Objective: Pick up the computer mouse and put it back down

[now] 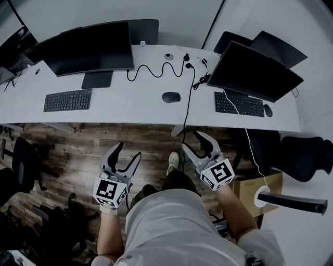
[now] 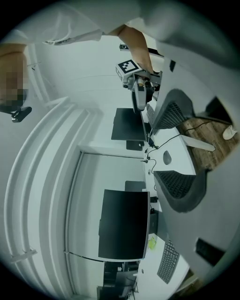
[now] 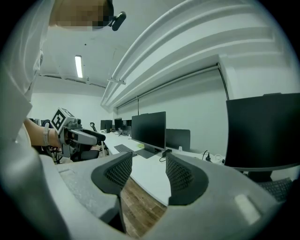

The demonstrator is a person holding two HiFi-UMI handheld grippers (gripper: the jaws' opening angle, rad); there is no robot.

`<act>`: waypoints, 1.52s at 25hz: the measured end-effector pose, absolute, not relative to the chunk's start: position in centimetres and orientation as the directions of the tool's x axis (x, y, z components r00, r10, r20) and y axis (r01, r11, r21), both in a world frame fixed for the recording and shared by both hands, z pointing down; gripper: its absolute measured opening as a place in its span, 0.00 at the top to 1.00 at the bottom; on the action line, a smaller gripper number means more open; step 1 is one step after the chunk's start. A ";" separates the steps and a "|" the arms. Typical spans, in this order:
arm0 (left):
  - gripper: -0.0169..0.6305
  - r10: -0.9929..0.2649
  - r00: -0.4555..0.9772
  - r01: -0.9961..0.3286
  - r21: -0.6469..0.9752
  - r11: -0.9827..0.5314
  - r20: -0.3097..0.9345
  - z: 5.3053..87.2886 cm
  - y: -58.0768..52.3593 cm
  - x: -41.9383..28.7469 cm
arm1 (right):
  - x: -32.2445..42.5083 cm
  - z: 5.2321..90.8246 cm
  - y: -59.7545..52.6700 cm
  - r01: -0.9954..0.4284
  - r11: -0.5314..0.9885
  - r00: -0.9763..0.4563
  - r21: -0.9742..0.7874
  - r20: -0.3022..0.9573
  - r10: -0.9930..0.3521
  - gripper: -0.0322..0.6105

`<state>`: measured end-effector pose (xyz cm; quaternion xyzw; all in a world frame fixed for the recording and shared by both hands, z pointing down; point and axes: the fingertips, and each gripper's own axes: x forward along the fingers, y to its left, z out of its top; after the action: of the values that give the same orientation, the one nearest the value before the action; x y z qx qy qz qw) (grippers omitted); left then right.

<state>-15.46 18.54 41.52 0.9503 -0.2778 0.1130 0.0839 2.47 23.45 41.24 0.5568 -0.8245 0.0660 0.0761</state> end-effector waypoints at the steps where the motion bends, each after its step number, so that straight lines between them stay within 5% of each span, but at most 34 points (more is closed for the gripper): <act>1: 0.55 -0.511 0.816 -0.551 0.095 -0.829 0.271 41.6 17.7 -14.4 | 3.6 41.4 22.4 -0.925 0.378 -0.376 -0.031 0.200 -0.905 0.63; 17: 0.55 -0.566 0.721 -0.642 0.077 -0.763 0.400 43.7 7.0 -0.1 | 14.9 46.7 10.4 -0.806 0.579 -0.584 -0.122 0.324 -0.745 0.60; 38: 0.55 -0.607 0.624 -0.744 0.138 -0.654 0.492 47.3 0.7 -1.5 | 12.5 57.5 1.8 -0.632 0.770 -0.657 -0.089 0.588 -0.472 0.52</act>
<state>-1.53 0.69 47.32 0.8856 -0.3814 0.2061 0.1665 12.49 1.79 57.49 0.3070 -0.8988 0.1443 0.2777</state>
